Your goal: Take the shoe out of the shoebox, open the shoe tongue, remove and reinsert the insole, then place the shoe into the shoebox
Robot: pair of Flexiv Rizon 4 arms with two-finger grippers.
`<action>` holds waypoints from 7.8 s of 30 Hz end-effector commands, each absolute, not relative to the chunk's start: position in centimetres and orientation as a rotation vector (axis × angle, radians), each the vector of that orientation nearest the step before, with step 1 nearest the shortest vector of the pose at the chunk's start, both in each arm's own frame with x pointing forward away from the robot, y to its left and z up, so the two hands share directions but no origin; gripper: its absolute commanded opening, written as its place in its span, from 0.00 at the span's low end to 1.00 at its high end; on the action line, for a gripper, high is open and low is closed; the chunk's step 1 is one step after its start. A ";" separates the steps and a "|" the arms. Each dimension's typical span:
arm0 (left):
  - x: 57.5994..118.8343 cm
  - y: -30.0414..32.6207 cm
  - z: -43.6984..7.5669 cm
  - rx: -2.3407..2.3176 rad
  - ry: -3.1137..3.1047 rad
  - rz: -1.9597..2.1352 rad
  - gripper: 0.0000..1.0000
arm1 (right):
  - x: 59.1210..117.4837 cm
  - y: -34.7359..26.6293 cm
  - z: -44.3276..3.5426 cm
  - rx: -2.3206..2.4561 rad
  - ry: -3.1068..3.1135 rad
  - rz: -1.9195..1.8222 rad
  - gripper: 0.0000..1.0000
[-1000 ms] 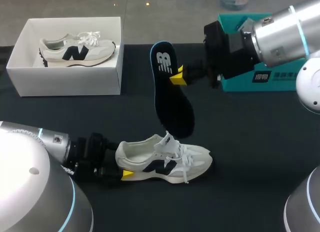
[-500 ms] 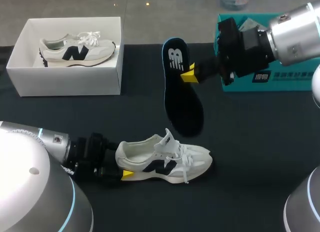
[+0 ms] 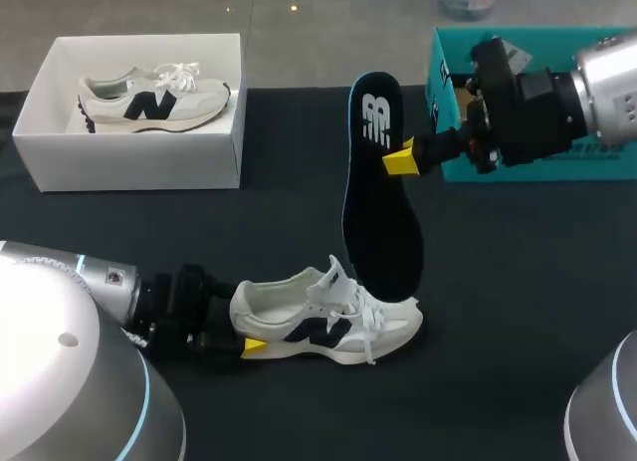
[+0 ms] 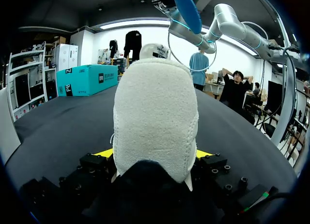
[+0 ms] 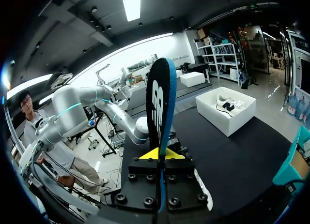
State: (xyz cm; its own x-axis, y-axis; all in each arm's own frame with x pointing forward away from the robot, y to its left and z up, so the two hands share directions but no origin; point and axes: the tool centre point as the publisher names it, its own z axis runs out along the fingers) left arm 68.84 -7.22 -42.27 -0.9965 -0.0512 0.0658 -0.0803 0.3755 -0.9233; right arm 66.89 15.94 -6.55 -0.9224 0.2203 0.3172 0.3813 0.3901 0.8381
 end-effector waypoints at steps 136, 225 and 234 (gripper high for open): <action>70.3 -6.7 -33.7 0.011 -3.300 0.170 1.00 | 64.3 14.5 -7.0 -0.624 -2.377 -1.550 0.00; 74.2 -12.9 -35.6 -0.082 -3.218 0.101 0.00 | 64.3 14.5 -7.0 -0.624 -2.377 -1.550 0.00; 77.4 -12.5 -32.3 -1.085 -2.884 -0.002 0.00 | 64.3 14.5 -7.0 -0.624 -2.377 -1.550 0.00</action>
State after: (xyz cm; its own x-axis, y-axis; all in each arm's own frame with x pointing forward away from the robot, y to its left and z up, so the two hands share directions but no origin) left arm 76.62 -12.63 -33.76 -0.9671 0.2437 -0.0734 0.2471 0.9681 -0.0415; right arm 64.20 14.30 -6.86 -0.8818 0.2215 0.4163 0.4702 0.3467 0.8116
